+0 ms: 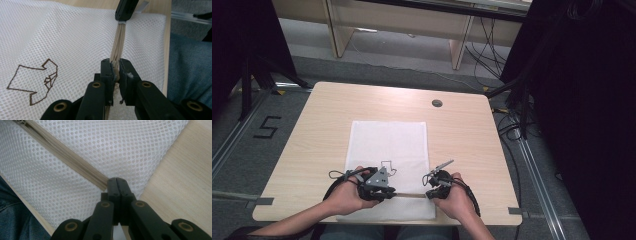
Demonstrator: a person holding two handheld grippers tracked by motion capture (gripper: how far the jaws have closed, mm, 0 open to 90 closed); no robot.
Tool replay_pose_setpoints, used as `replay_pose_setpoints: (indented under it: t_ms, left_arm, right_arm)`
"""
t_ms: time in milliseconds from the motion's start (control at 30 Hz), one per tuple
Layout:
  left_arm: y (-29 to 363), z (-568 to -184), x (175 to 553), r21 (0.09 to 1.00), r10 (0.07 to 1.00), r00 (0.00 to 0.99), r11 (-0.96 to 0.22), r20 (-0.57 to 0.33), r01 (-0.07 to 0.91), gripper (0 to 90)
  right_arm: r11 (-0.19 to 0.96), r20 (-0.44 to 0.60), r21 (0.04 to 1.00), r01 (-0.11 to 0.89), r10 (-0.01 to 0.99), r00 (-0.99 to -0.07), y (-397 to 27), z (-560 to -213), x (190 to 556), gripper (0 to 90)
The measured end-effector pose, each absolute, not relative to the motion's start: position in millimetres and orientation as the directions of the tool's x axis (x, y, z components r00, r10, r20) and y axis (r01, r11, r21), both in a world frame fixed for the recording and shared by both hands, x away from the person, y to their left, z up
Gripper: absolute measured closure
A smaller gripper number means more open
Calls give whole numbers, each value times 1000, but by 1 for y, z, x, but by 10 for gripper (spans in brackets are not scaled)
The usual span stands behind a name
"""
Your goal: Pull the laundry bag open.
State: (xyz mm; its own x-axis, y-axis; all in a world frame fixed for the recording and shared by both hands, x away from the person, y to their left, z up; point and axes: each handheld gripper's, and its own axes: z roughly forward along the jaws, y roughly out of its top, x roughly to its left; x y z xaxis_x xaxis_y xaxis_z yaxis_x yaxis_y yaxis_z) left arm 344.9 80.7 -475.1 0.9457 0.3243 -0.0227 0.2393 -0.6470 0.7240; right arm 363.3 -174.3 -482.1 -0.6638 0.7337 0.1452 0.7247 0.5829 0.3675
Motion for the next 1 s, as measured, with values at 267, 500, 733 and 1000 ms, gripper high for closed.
replay_pose_setpoints:
  t_ms: [267,500,733,1000]
  left_arm:
    - [84,-475,344,726,317,948,-650,-12,226,819]
    - [85,-474,344,714,314,949,-663,-9,226,819]
    - [92,-473,343,725,323,946,-647,-18,234,819]
    - [95,-472,341,723,328,945,-650,-11,234,819]
  right_arm:
    - [581,143,368,726,736,-662,-174,-482,363,900]
    - [589,140,375,715,727,-672,-176,-483,364,900]
    - [585,149,375,719,728,-669,-176,-483,365,900]
    - [583,146,379,719,730,-668,-176,-483,365,900]
